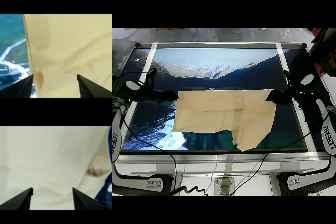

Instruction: Fold the clothes and pants, and hang the long-sleeved shirts on hangers.

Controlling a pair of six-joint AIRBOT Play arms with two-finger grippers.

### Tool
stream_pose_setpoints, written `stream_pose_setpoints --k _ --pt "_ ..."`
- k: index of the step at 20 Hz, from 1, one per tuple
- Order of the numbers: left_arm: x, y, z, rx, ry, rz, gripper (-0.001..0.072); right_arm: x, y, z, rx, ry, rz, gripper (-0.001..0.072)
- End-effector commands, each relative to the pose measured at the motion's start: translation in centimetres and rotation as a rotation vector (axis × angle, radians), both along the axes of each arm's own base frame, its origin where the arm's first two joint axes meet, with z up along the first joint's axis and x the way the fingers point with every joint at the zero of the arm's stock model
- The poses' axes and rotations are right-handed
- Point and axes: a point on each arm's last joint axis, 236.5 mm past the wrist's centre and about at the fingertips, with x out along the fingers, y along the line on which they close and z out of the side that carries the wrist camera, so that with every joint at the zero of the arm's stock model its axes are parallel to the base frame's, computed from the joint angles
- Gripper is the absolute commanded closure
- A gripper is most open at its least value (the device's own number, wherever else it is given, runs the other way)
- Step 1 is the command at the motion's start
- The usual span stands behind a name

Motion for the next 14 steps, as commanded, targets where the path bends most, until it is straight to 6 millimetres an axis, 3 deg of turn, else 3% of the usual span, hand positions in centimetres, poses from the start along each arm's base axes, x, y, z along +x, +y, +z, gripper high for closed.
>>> stream_pose_setpoints --k 1,3,6,7,9,11,14 --pt "-2.8 0.6 0.7 0.013 0.084 -0.036 0.0151 -3.8 -1.9 -0.7 -0.101 0.115 0.067 0.0267" --pt "-3.7 2.2 3.4 0.016 0.055 -0.01 0.0151 -5.7 -4.1 0.2 -0.198 0.155 0.098 0.0272" --pt "-6.2 4.9 6.8 0.014 0.038 0.04 0.0167 -9.1 -4.5 0.7 -0.162 0.181 0.056 0.0292" --pt "-7.1 6.2 7.6 0.015 0.032 0.074 0.0227 -11.0 -4.2 0.1 -0.133 0.201 0.045 0.0326" --pt "-9.2 8.4 8.4 0.012 0.034 0.141 0.023 -15.3 -2.7 -2.0 -0.059 0.259 0.014 0.0326" --pt "-11.1 10.0 8.1 0.004 0.041 0.209 0.023 -18.4 0.3 -4.3 0.046 0.292 -0.032 0.0326" --pt "-13.0 10.2 5.4 -0.029 0.106 0.251 0.023 -20.2 4.1 -7.2 0.199 0.305 -0.153 0.0325"
